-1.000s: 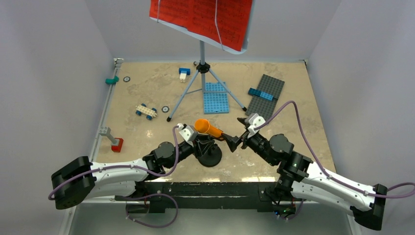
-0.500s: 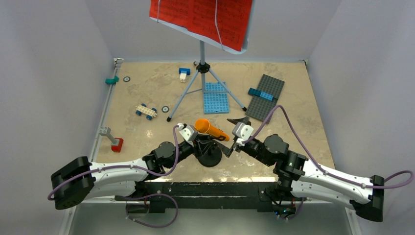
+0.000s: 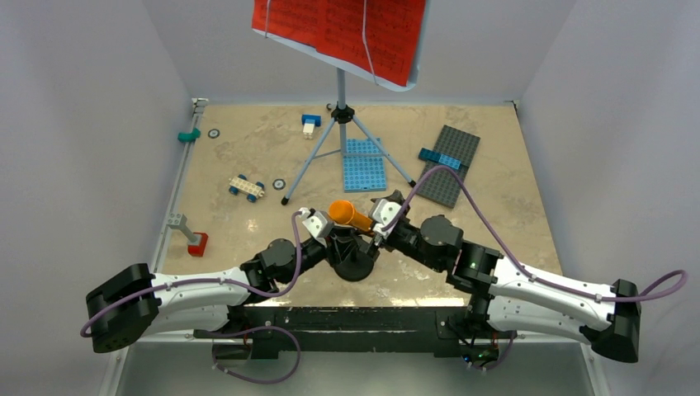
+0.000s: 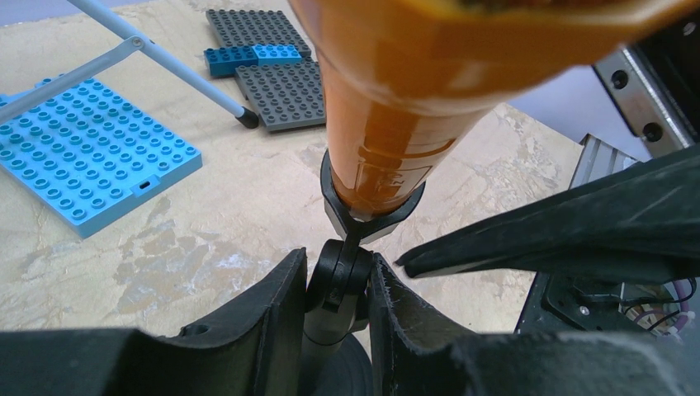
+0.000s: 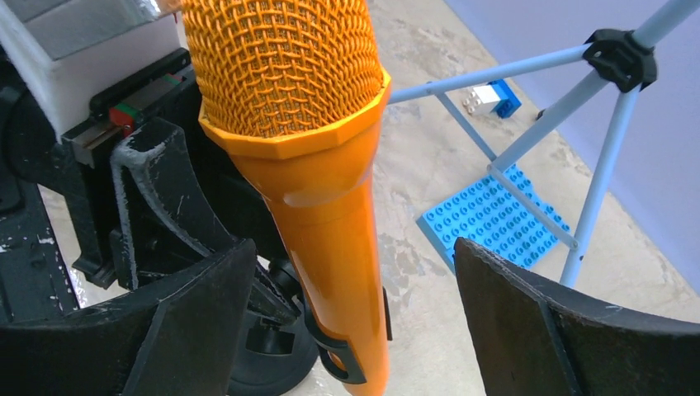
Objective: Pack up the instrument practice props
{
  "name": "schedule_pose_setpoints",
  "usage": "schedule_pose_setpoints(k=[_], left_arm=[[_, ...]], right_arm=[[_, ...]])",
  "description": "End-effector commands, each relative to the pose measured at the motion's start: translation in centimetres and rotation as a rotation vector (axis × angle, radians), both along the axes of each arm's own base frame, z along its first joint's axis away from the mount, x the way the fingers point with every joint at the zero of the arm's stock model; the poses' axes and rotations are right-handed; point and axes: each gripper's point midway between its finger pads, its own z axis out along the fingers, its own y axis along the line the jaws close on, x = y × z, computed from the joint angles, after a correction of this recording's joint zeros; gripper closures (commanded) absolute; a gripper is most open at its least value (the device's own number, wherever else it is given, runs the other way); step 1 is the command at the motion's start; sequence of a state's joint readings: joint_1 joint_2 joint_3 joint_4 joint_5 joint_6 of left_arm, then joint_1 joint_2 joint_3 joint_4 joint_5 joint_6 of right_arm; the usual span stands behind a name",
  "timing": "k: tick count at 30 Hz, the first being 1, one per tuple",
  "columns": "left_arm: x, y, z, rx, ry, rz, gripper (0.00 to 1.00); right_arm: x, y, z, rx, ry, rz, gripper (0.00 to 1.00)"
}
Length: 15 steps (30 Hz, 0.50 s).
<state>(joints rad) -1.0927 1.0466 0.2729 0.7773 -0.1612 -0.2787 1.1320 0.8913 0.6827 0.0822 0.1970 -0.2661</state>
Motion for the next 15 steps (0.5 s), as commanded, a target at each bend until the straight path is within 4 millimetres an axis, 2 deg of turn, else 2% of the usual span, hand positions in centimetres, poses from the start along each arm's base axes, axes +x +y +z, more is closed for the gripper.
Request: schedule_pose_setpoints(k=[1, 5, 7, 13, 15], left_arm=[[-1.3, 0.4, -4.4, 0.099, 0.117, -0.026, 1.00], [-1.4, 0.3, -4.4, 0.098, 0.116, -0.030, 1.00], [-1.5, 0.2, -4.4, 0.101, 0.117, -0.033, 1.00], [-1.6, -0.3, -4.8, 0.116, 0.123, -0.040, 1.00], [-1.6, -0.4, -5.1, 0.135, 0.125, -0.035, 1.00]], right_arm=[[0.9, 0.8, 2.9, 0.066, -0.011, -0.037, 0.09], [1.6, 1.0, 3.2, 0.063, -0.018, -0.069, 0.13], [1.7, 1.2, 3.6, 0.070, -0.029, -0.069, 0.20], [2.4, 1.2, 3.6, 0.057, -0.048, -0.101, 0.67], [2.6, 0.7, 3.6, 0.062, -0.054, -0.122, 0.78]])
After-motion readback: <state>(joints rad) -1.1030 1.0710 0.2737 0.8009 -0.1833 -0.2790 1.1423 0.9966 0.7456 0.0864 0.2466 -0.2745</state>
